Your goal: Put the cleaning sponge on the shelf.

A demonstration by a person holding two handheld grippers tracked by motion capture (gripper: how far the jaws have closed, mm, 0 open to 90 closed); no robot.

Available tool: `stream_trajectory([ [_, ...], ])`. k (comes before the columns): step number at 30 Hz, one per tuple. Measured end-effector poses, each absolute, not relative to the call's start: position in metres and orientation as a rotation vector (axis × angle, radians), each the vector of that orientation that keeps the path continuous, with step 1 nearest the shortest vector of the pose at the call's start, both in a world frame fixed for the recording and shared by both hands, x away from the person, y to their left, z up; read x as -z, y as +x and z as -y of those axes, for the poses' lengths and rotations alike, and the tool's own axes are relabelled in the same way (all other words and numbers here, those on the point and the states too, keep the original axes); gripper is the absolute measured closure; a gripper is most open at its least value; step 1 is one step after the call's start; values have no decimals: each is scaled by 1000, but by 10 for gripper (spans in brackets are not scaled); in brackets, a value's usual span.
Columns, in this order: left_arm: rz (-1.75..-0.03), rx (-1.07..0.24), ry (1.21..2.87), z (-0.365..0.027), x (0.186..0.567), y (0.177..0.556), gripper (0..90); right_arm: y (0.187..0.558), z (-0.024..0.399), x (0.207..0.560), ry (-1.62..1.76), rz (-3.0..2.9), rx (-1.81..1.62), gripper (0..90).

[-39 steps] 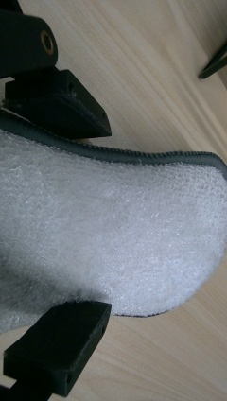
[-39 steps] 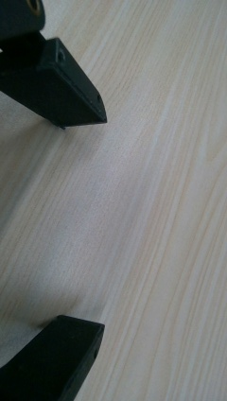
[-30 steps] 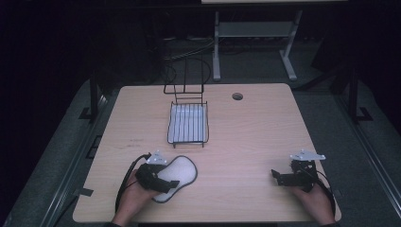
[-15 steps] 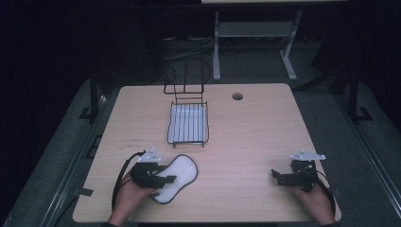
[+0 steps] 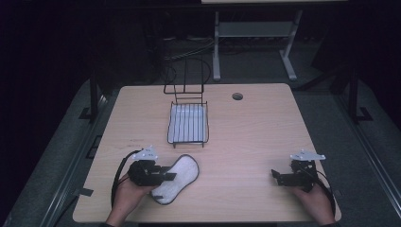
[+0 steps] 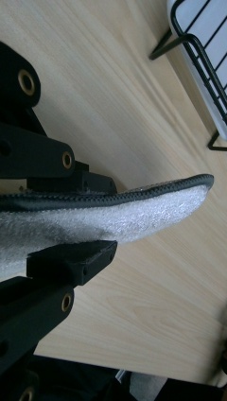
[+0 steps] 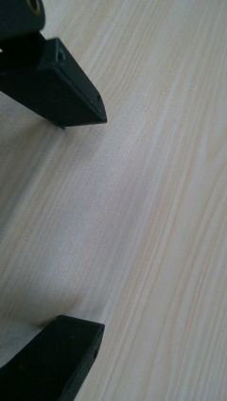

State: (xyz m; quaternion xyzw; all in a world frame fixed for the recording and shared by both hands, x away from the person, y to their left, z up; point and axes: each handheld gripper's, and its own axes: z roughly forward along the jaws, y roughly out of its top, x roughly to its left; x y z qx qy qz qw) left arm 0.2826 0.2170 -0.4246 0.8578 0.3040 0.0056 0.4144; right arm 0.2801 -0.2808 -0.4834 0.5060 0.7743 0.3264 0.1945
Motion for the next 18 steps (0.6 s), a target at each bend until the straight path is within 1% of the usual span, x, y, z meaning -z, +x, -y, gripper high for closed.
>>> stream_trajectory([
  [8, -754, 7, 2133, -218, 416, 282, 745, 280, 281, 483, 1419, -2171, -915, 24],
  [18, -730, 16, 2136, -216, 409, 281, 769, 280, 281, 483, 1419, -2171, -915, 24],
])
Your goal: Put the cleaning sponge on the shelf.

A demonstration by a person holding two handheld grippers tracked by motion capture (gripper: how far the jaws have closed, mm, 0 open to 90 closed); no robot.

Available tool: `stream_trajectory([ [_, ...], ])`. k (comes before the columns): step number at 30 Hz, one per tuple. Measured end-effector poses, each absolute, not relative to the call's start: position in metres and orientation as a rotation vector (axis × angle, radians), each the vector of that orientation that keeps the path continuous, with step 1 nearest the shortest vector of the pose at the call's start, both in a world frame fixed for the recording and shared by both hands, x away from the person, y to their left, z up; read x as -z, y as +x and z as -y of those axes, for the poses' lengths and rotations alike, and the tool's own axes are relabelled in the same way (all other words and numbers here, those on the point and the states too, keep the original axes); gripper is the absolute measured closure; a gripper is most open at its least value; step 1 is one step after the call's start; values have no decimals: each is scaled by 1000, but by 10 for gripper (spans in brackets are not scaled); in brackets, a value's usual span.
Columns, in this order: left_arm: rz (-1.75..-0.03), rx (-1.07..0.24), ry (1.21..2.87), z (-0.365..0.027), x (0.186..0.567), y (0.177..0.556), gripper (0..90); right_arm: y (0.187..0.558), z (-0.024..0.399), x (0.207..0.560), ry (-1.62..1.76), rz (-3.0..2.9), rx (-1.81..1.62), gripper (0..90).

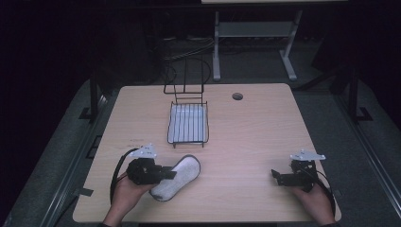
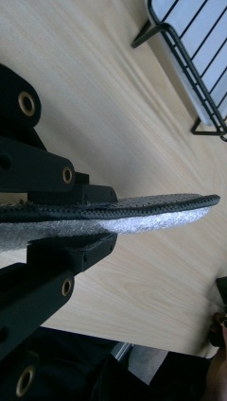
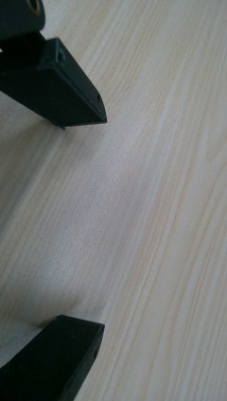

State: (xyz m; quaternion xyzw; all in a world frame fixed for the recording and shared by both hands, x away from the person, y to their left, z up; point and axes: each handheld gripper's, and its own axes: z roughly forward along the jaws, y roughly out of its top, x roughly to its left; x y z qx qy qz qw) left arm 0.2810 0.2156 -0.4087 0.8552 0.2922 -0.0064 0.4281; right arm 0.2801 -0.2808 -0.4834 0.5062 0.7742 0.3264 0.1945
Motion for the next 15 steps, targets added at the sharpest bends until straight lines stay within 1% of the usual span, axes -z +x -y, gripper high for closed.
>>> stream_trajectory([
  [15, -688, -8, 2095, -213, 396, 293, 769, 280, 281, 483, 1419, -2171, -915, 24],
])
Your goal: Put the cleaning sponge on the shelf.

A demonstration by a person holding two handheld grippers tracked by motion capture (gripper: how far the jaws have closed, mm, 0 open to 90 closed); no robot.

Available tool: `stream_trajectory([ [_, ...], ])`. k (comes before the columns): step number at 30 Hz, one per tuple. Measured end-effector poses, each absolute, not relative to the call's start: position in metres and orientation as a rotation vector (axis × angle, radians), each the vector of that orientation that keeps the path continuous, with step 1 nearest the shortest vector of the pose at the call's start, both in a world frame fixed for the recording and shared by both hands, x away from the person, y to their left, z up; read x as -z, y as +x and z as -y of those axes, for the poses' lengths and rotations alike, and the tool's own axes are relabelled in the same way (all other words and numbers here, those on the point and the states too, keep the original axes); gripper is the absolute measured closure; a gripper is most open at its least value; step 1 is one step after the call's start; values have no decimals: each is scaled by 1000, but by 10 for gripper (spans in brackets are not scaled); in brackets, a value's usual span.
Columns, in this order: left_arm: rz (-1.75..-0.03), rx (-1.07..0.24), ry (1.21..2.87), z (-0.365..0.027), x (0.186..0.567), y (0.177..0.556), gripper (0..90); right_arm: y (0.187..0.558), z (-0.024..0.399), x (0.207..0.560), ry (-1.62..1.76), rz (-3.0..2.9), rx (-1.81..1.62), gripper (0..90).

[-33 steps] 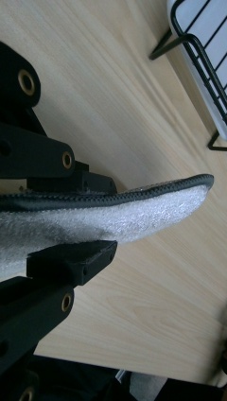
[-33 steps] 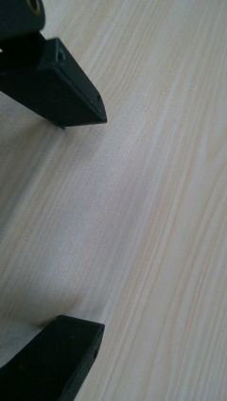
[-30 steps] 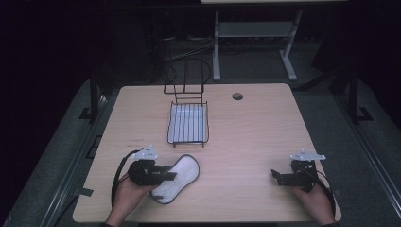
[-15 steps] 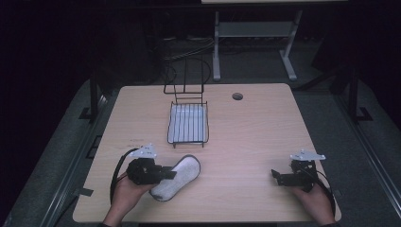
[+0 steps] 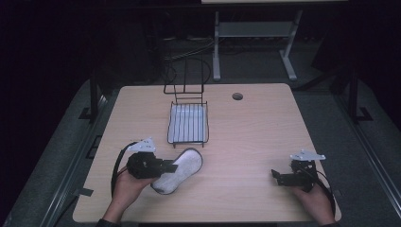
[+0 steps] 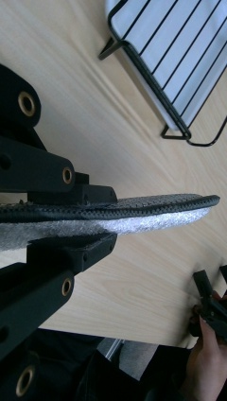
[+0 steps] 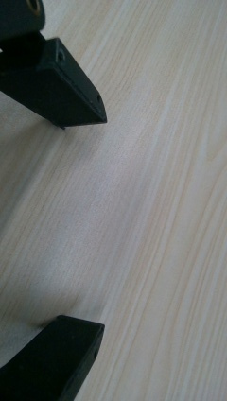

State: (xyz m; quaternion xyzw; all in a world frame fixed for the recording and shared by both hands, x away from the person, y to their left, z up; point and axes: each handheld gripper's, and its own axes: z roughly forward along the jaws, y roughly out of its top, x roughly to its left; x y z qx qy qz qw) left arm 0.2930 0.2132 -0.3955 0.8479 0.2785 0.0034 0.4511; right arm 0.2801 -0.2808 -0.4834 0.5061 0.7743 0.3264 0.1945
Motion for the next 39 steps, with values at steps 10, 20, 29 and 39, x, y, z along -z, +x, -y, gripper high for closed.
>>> stream_trajectory([
  [10, -674, -34, 2086, -210, 387, 308, 770, 280, 281, 483, 1419, -2171, -915, 24],
  [20, -674, -51, 2084, -209, 386, 325, 770, 280, 281, 483, 1419, -2171, -915, 24],
  [29, -670, -54, 2098, -205, 384, 345, 770, 280, 281, 483, 1419, -2171, -915, 24],
  [39, -690, -63, 2078, -210, 381, 365, 770, 280, 281, 483, 1418, -2171, -914, 24],
])
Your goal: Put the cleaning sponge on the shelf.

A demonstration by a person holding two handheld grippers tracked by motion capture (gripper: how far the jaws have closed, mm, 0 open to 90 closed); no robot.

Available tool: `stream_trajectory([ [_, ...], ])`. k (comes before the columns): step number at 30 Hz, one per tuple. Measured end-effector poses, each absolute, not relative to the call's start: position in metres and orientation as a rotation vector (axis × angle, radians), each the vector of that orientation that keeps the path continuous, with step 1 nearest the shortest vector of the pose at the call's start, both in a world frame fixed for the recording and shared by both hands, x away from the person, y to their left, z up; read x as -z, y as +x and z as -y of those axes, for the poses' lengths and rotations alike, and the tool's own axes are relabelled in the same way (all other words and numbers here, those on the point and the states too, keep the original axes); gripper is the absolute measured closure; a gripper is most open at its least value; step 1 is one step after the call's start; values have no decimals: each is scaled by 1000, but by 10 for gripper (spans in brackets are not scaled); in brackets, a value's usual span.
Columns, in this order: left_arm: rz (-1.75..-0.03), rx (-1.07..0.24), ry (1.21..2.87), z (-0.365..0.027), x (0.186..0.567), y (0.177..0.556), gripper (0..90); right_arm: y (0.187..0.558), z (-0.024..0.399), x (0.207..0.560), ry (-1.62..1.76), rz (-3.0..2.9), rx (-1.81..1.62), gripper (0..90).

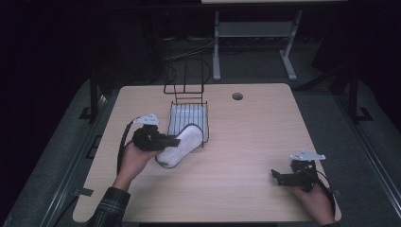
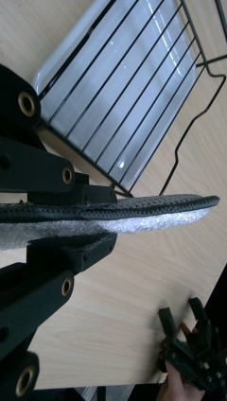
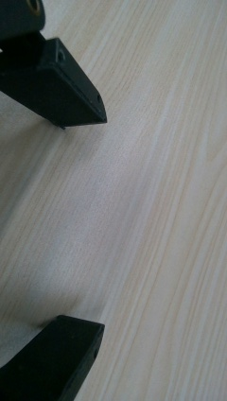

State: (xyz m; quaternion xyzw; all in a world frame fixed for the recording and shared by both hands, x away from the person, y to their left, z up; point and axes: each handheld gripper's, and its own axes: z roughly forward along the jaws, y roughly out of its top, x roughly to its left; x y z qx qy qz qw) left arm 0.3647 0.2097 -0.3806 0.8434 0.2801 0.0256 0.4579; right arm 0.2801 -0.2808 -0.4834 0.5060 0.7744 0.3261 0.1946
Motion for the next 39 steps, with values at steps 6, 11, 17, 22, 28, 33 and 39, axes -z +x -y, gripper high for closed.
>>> stream_trajectory([
  [6, -700, -67, 2067, -210, 378, 379, 770, 280, 281, 483, 1419, -2172, -916, 24],
  [11, -714, -68, 2062, -211, 376, 389, 770, 280, 281, 483, 1418, -2170, -914, 24],
  [17, -730, -63, 2043, -213, 376, 403, 770, 280, 281, 483, 1418, -2171, -915, 24],
  [22, -729, -75, 2045, -213, 375, 416, 770, 280, 281, 483, 1419, -2171, -914, 24],
  [28, -758, -78, 2028, -211, 377, 431, 770, 280, 281, 483, 1419, -2171, -915, 24],
  [33, -771, -66, 2000, -213, 380, 442, 769, 280, 281, 483, 1419, -2171, -915, 24],
  [39, -776, -84, 1982, -214, 380, 455, 768, 280, 281, 483, 1419, -2171, -915, 24],
])
